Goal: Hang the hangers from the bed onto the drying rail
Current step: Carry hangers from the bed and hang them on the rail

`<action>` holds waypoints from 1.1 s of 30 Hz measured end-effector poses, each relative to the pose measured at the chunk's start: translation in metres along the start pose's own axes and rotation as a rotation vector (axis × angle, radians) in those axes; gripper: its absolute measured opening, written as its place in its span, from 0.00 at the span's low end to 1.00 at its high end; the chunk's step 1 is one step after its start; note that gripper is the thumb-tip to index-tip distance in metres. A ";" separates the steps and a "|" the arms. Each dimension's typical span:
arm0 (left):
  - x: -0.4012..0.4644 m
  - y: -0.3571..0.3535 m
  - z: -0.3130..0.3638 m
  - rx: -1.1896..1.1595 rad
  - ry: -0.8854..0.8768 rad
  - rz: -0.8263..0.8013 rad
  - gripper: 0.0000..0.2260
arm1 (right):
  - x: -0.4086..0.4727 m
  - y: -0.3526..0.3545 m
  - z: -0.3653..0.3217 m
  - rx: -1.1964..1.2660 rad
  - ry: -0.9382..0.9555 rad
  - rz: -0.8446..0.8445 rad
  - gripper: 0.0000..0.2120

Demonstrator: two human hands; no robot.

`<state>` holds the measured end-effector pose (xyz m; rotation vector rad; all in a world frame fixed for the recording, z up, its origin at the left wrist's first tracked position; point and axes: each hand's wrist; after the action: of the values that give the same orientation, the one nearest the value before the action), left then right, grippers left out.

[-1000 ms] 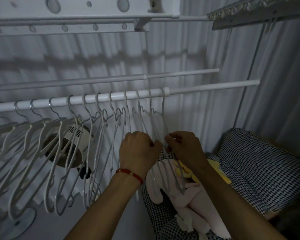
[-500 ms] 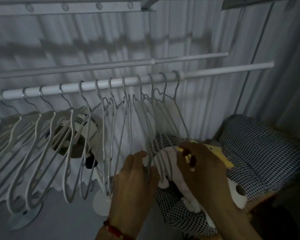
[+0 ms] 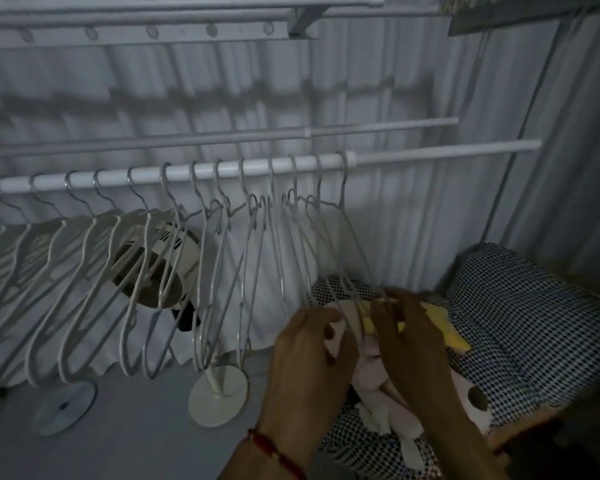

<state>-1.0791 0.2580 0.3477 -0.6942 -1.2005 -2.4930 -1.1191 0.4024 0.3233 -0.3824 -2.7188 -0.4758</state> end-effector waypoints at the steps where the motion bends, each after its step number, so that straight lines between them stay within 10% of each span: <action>1: -0.002 -0.011 0.005 -0.047 0.059 -0.071 0.08 | -0.002 0.001 0.004 0.057 -0.060 -0.037 0.09; 7: -0.006 -0.054 0.023 -0.167 0.317 -0.112 0.11 | -0.003 0.009 0.029 0.085 -0.074 -0.056 0.10; 33: -0.009 -0.057 0.019 -0.113 0.320 0.036 0.11 | -0.006 0.015 0.039 0.282 -0.027 -0.134 0.06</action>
<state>-1.0912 0.3085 0.3161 -0.3206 -0.9306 -2.5343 -1.1201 0.4294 0.2911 -0.1336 -2.7960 -0.1171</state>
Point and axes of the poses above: each hand's wrist, its own x-axis towards the middle knuckle, its own y-axis out of the back of the hand, z = x × y, and after that the axes turned 7 degrees about x, right-handed
